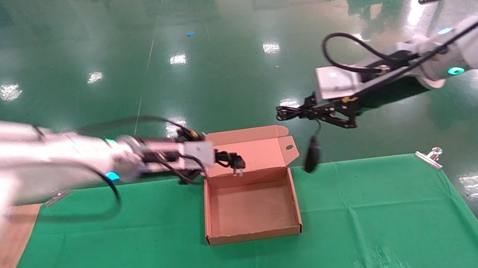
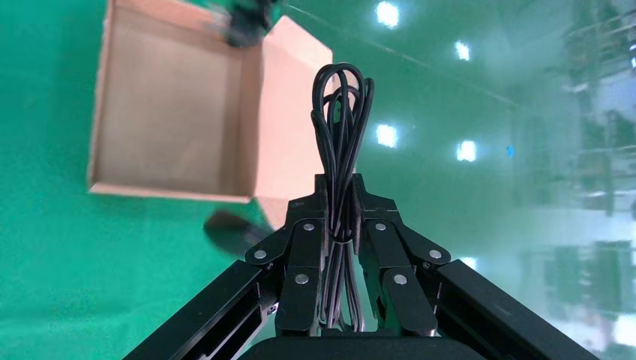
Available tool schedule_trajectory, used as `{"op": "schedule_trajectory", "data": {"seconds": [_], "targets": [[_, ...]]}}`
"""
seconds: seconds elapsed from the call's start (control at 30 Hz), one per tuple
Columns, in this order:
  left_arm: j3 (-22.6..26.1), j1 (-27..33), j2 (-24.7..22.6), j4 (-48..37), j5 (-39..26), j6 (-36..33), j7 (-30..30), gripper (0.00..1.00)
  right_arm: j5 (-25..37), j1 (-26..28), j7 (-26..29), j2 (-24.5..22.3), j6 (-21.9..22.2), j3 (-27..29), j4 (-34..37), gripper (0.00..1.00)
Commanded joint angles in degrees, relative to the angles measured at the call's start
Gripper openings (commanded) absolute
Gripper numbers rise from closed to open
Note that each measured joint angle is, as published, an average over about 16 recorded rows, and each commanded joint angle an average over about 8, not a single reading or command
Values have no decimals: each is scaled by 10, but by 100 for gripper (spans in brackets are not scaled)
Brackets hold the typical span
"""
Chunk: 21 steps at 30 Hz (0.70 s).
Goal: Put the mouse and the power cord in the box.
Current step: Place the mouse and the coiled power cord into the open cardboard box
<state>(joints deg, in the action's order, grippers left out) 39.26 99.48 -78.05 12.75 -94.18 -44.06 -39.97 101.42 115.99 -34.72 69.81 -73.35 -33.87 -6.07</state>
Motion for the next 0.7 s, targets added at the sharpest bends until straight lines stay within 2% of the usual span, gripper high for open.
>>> {"op": "schedule_trajectory", "data": {"seconds": [0.03, 0.23, 0.4, 0.43, 0.67, 0.7], "targets": [[-6, -44, -5, 29, 13, 60, 1, 0, -3, 0, -7, -11, -9, 2, 9, 0], [43, -136, -7, 130, 44, 145, 27, 0, 1, -5, -17, -33, -22, 0, 25, 0], [109, -165, -7, 160, 59, 181, 71, 0, 3, -12, -22, -44, -25, -2, 36, 0], [123, -168, -7, 163, 61, 185, 80, 5, 3, -13, -23, -46, -25, -2, 37, 0], [199, -165, -6, 171, 83, 197, 137, 93, 1, -19, -28, -50, -20, -1, 45, 0], [207, -163, -5, 171, 86, 199, 142, 100, 0, -19, -29, -50, -19, 0, 46, 0]]}}
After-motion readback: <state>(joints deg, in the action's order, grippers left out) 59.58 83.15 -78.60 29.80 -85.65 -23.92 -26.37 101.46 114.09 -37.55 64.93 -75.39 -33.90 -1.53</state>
